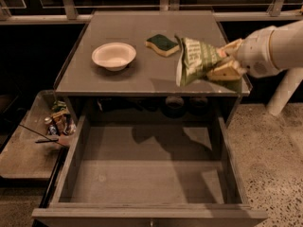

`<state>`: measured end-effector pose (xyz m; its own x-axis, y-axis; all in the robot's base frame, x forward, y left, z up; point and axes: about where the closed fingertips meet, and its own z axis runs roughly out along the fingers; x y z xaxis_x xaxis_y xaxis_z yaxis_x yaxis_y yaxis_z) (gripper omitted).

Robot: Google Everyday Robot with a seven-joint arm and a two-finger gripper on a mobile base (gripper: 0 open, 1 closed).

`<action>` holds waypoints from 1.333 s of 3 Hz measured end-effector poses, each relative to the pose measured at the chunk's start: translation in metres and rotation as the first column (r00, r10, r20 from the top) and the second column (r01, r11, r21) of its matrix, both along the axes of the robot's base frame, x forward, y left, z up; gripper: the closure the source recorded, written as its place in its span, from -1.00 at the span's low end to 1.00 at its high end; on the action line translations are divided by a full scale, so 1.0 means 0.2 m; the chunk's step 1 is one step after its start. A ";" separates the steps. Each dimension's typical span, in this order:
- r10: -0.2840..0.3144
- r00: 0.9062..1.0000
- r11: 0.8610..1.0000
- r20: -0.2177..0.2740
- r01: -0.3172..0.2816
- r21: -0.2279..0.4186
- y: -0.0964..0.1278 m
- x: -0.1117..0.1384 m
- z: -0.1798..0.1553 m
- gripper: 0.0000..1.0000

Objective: Pick green jalapeno chip bag from top drawer and place on counter

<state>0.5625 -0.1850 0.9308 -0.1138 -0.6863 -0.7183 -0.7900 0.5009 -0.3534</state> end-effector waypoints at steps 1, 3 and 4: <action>-0.124 0.992 0.991 0.017 0.123 0.061 -0.11 0.26 0.15 1.00; -0.328 0.944 0.939 -0.016 0.328 0.107 -0.20 0.55 0.17 1.00; -0.360 0.931 0.924 -0.059 0.365 0.112 -0.20 0.63 0.08 1.00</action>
Offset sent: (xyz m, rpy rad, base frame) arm 0.1273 -0.0596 0.0438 0.1387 -0.0148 -0.4627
